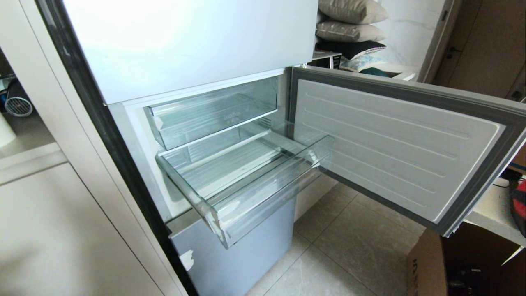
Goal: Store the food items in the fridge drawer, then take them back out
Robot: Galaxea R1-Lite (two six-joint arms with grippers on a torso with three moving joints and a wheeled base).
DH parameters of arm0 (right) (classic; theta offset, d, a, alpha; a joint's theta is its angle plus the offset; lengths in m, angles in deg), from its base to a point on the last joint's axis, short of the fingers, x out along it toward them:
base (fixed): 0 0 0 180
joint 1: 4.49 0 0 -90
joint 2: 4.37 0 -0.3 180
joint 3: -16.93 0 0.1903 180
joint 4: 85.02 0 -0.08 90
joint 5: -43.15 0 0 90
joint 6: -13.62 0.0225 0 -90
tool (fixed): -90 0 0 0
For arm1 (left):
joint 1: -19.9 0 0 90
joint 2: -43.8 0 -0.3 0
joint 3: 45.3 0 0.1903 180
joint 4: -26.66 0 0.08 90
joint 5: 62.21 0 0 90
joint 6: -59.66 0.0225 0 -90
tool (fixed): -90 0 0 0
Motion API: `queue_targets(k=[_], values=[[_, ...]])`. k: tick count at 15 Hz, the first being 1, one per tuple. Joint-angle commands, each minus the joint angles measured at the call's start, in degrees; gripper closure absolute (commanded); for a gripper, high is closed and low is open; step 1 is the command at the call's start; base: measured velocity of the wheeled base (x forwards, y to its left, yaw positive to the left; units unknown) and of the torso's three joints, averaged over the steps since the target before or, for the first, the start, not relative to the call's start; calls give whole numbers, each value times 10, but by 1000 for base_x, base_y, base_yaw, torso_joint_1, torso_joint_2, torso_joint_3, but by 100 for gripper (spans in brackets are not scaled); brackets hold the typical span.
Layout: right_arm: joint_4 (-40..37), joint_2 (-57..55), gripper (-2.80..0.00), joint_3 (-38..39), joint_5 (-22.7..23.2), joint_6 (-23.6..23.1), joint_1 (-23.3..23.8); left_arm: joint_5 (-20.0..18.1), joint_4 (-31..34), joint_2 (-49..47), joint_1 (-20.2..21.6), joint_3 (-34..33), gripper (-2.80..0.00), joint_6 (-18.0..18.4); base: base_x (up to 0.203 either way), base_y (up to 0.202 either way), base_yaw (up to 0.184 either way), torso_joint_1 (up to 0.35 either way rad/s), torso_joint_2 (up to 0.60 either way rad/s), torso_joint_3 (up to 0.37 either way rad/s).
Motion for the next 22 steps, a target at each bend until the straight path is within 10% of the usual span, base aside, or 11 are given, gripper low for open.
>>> queue_targets(k=[1,9,16,22], values=[[57,-75,0,18,11,9,153,0,0,0,0,0,0,0,0,0,0,0,0,0],[274,-376,0,-52,154,10,481,0,0,0,0,-1,0,0,0,0,0,0,0,0],[283,-479,0,-120,258,-19,489,0,0,0,0,0,0,0,0,0,0,0,0,0],[284,-571,0,-173,220,-21,468,0,0,0,0,0,0,0,0,0,0,0,0,0]])
